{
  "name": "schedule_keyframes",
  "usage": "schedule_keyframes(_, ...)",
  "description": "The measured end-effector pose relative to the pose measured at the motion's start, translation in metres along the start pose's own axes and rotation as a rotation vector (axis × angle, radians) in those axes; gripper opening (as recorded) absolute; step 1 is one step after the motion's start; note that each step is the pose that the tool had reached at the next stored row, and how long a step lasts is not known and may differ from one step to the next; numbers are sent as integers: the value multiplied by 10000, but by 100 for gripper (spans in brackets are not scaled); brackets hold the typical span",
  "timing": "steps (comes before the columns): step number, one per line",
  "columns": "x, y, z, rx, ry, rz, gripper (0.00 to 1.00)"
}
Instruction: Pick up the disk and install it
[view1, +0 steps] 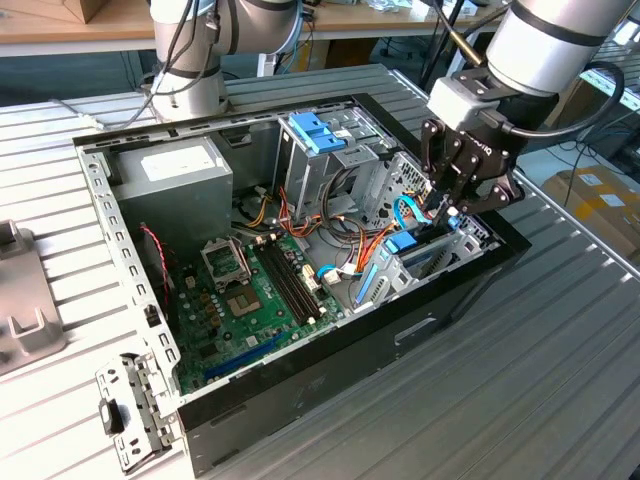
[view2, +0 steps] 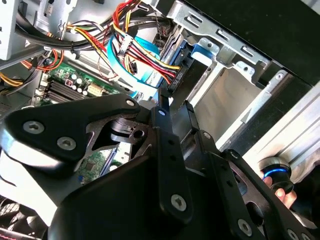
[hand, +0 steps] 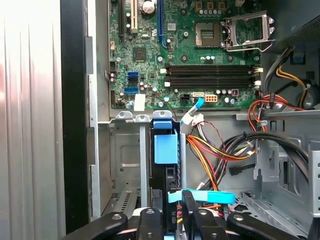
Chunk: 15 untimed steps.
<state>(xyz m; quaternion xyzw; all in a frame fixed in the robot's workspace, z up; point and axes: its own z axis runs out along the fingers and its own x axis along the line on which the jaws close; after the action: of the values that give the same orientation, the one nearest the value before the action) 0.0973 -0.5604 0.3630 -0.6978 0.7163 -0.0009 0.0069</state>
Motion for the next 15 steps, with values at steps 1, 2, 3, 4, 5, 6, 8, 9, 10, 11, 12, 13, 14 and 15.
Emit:
schedule_keyframes(1, 0, 0, -22, 0, 1, 0, 30)
schedule_keyframes(2, 0, 0, -30, 0, 0, 0, 30)
schedule_keyframes(3, 0, 0, -36, 0, -2, 0, 30)
schedule_keyframes(4, 0, 0, -41, 0, -2, 0, 30)
schedule_keyframes(5, -1, -1, -42, 0, -1, 0, 30)
schedule_keyframes(6, -2, 0, -43, 0, -1, 0, 28)
schedule_keyframes(8, -2, -1, -43, 0, 0, -1, 15)
schedule_keyframes(9, -2, -1, -39, -6, -1, 1, 11)
schedule_keyframes(10, -2, -4, -30, -18, -1, 0, 11)
schedule_keyframes(11, -2, -9, -13, -43, 1, 0, 11)
schedule_keyframes(12, -1, -13, 0, -61, 0, 1, 11)
schedule_keyframes(13, 0, -20, 16, -83, 2, 0, 11)
schedule_keyframes(14, 0, -25, 36, -103, 3, 0, 11)
schedule_keyframes(15, 1, -26, 52, -118, 3, 0, 11)
